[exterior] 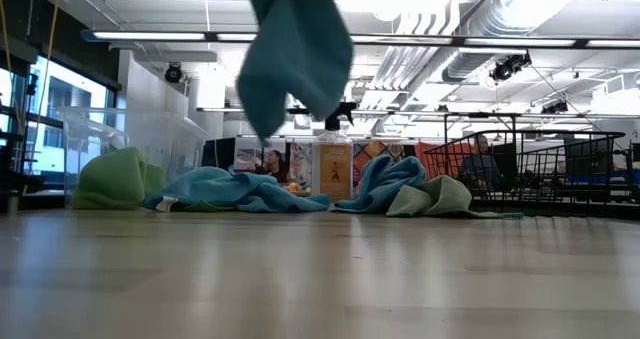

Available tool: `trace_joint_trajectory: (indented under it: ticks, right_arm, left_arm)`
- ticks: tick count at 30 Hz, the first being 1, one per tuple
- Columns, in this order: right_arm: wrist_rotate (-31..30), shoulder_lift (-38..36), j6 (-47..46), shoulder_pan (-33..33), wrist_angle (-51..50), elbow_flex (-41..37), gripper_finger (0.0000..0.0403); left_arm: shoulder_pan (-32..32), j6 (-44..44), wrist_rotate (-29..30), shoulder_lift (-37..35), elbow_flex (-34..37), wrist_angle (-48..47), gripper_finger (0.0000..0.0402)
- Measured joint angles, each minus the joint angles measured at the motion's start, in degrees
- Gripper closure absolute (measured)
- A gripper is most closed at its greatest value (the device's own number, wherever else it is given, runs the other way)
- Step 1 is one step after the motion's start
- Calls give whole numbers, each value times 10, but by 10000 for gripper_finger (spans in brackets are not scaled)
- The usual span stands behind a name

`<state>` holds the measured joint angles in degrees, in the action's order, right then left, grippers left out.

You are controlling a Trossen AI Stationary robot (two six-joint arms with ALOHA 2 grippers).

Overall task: Sort microfiber towel by color & place in baskets
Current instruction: Put the blue microfiber cloth into the basket

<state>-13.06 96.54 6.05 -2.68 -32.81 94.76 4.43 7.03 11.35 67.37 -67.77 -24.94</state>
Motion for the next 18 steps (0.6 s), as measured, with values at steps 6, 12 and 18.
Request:
trace_joint_trajectory:
  ticks: [6, 12, 18]
  right_arm:
    - [-4, -47, -3, 0, -69, 0, 400]
    - [-26, -99, -37, 0, -173, 0, 401]
    - [-64, -150, -86, -4, -303, 0, 402]
  left_arm:
    - [0, 5, 14, -39, -12, -67, 195]
    - [0, 44, 53, -82, -7, -146, 155]
    - [0, 78, 79, -126, 52, -119, 152]
